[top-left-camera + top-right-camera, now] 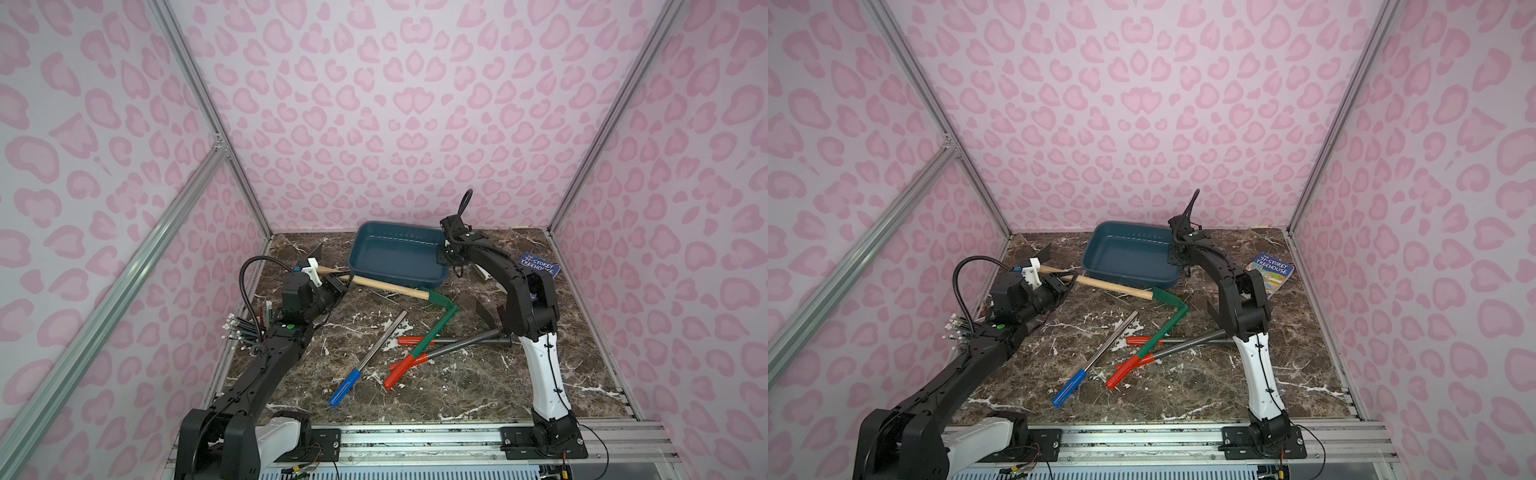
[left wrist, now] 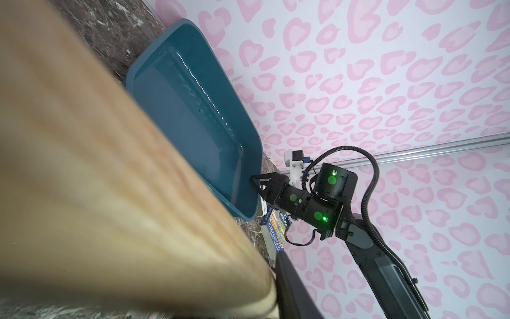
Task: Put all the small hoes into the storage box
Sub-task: Adjust the storage box at the center of the board.
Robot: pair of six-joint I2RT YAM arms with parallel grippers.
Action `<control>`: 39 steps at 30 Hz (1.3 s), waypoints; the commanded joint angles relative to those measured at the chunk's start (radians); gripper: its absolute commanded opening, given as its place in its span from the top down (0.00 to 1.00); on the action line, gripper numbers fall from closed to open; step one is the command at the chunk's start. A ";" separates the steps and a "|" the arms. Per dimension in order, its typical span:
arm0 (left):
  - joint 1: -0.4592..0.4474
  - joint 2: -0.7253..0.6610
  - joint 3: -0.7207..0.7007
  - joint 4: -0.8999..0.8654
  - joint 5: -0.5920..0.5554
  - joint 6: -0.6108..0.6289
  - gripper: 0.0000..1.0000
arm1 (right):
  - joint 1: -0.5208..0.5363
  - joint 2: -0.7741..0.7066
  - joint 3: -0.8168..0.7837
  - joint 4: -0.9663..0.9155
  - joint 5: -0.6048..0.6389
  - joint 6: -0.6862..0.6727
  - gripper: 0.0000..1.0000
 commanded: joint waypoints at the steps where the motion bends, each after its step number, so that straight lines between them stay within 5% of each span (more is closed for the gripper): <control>1: 0.002 0.001 0.015 0.107 -0.002 0.032 0.95 | 0.000 0.043 0.077 -0.075 -0.003 -0.022 0.61; 14: 0.002 0.026 0.034 0.110 0.006 0.035 0.95 | 0.003 0.107 0.181 -0.141 0.050 -0.126 0.82; 24: 0.001 0.062 0.054 0.123 0.011 0.033 0.95 | 0.004 0.095 0.164 -0.088 0.005 -0.190 0.83; 30: 0.001 0.092 0.067 0.147 0.012 0.023 0.95 | 0.003 0.096 0.159 -0.086 -0.021 -0.172 0.73; 39: -0.040 0.143 0.091 0.224 -0.049 -0.024 0.95 | -0.006 0.025 0.111 -0.044 -0.057 -0.160 0.38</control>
